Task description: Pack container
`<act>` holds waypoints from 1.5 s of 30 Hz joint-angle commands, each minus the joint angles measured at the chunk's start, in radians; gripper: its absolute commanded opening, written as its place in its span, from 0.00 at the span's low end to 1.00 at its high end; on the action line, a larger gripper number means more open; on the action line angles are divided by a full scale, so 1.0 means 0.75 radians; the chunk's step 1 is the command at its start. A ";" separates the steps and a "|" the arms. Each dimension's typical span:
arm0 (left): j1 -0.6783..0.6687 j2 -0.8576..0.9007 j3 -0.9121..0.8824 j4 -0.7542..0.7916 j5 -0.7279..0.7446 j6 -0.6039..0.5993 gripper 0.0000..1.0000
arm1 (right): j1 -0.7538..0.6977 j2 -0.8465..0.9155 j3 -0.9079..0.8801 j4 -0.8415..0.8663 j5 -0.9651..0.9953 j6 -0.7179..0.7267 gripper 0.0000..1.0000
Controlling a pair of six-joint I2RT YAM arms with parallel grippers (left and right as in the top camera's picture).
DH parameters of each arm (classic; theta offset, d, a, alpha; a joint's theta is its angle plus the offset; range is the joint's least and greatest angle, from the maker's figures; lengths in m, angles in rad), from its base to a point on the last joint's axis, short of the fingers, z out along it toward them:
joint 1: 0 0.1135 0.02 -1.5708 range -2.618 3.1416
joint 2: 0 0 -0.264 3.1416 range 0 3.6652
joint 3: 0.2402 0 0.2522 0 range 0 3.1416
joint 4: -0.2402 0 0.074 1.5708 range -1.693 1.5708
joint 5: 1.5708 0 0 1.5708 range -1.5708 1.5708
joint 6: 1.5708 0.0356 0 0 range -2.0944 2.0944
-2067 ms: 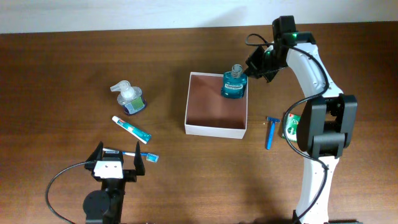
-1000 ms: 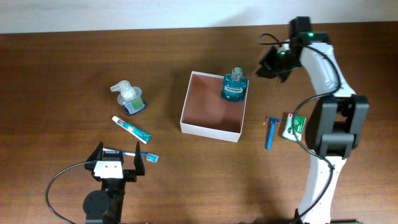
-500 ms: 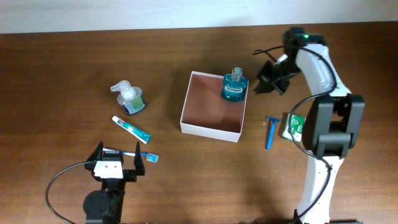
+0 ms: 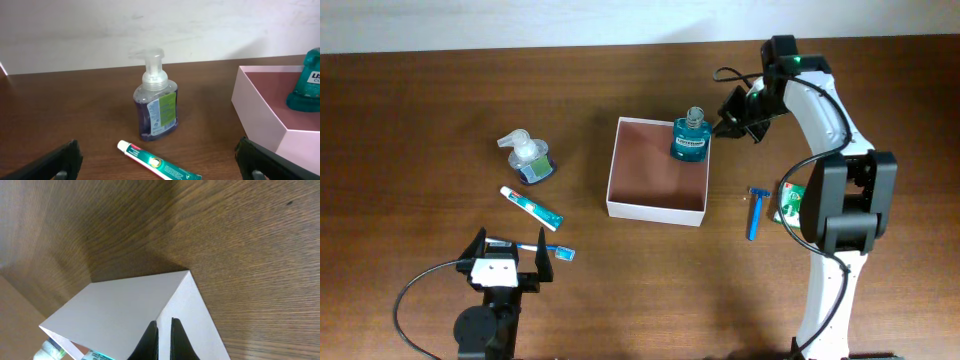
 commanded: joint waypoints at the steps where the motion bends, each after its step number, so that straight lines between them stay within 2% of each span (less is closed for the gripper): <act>1: -0.005 -0.005 -0.008 -0.001 -0.003 -0.009 0.99 | -0.009 0.004 -0.006 0.004 -0.018 -0.022 0.04; 12: -0.005 -0.005 -0.008 -0.001 -0.003 -0.009 0.99 | -0.007 0.004 -0.006 -0.011 -0.091 -0.009 0.04; 17: -0.005 -0.005 -0.008 -0.001 -0.003 -0.009 1.00 | -0.007 0.004 -0.006 0.081 -0.203 0.015 0.04; 23: -0.005 -0.005 -0.008 -0.001 -0.003 -0.009 0.99 | -0.015 0.004 -0.006 0.120 -0.176 0.013 0.04; 26: -0.005 -0.005 -0.008 -0.001 -0.003 -0.009 1.00 | -0.046 0.004 -0.006 0.211 -0.163 -0.096 0.04; 29: -0.005 -0.005 -0.008 -0.001 -0.003 -0.009 0.99 | -0.130 0.004 -0.006 0.267 -0.204 -0.074 0.04; 34: -0.005 -0.005 -0.008 -0.001 -0.003 -0.009 0.99 | -0.198 0.004 -0.006 0.095 -0.198 -0.057 0.04; 37: -0.005 -0.005 -0.008 -0.001 -0.003 -0.009 1.00 | -0.150 0.004 -0.006 -0.065 -0.061 -0.062 0.04; 45: -0.005 -0.005 -0.008 -0.001 -0.003 -0.009 1.00 | 0.057 0.004 -0.006 -0.011 -0.016 0.030 0.04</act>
